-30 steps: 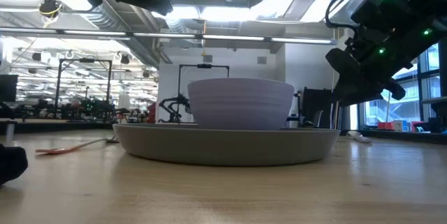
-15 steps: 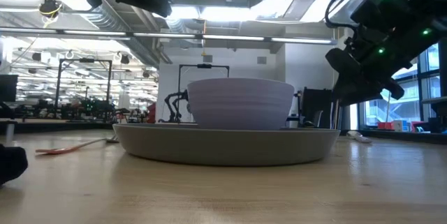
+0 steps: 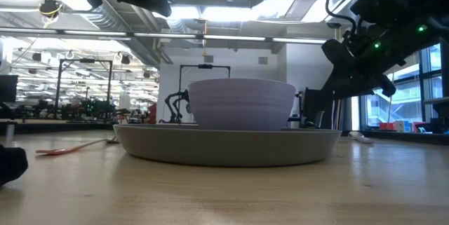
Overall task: Set table place
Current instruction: Put the purple spoon on the purple bowl
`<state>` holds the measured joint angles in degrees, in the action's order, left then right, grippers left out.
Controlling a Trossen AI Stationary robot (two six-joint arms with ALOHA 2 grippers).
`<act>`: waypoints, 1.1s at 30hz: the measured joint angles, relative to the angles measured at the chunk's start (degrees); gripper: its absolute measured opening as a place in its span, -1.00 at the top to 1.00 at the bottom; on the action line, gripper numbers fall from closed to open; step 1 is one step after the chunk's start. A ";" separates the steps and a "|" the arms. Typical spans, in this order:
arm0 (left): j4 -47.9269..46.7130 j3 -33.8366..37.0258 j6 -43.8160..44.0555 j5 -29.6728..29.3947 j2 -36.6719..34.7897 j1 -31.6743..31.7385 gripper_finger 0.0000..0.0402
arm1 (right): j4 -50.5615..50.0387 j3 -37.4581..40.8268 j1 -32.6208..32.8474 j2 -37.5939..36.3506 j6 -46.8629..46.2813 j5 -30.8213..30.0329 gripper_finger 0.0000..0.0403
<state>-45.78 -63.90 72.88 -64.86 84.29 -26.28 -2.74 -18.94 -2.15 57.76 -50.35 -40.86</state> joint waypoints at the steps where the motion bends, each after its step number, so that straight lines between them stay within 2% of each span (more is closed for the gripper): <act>1: 0.00 0.00 -0.02 0.01 0.00 0.00 0.99 | -0.02 0.00 0.00 0.00 0.02 0.00 0.17; 5: 0.00 0.00 -0.02 0.00 0.00 0.02 0.95 | 0.64 0.02 -0.17 0.00 0.83 0.01 0.17; 10: 0.00 0.00 -0.04 0.00 0.00 0.02 0.89 | 1.85 0.02 -1.08 -0.02 8.00 -0.09 0.17; 16: 0.00 0.00 -0.04 0.00 0.00 0.02 0.83 | 1.73 0.02 -1.07 -0.02 7.52 1.93 0.17; 19: 0.00 0.00 -0.03 0.00 0.00 0.00 0.81 | 1.71 0.02 -1.07 -0.02 10.15 3.58 0.17; 28: 0.00 0.00 -0.03 0.00 0.00 0.01 0.77 | 2.15 0.02 -1.07 -0.02 11.63 3.49 0.17; 33: 0.00 0.00 -0.02 0.00 0.00 0.02 0.80 | 3.42 0.02 -1.71 0.08 12.03 1.95 0.17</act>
<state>-45.78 -63.90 72.86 -64.86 84.29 -26.26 0.68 -18.92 -3.86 57.83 -38.31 -38.91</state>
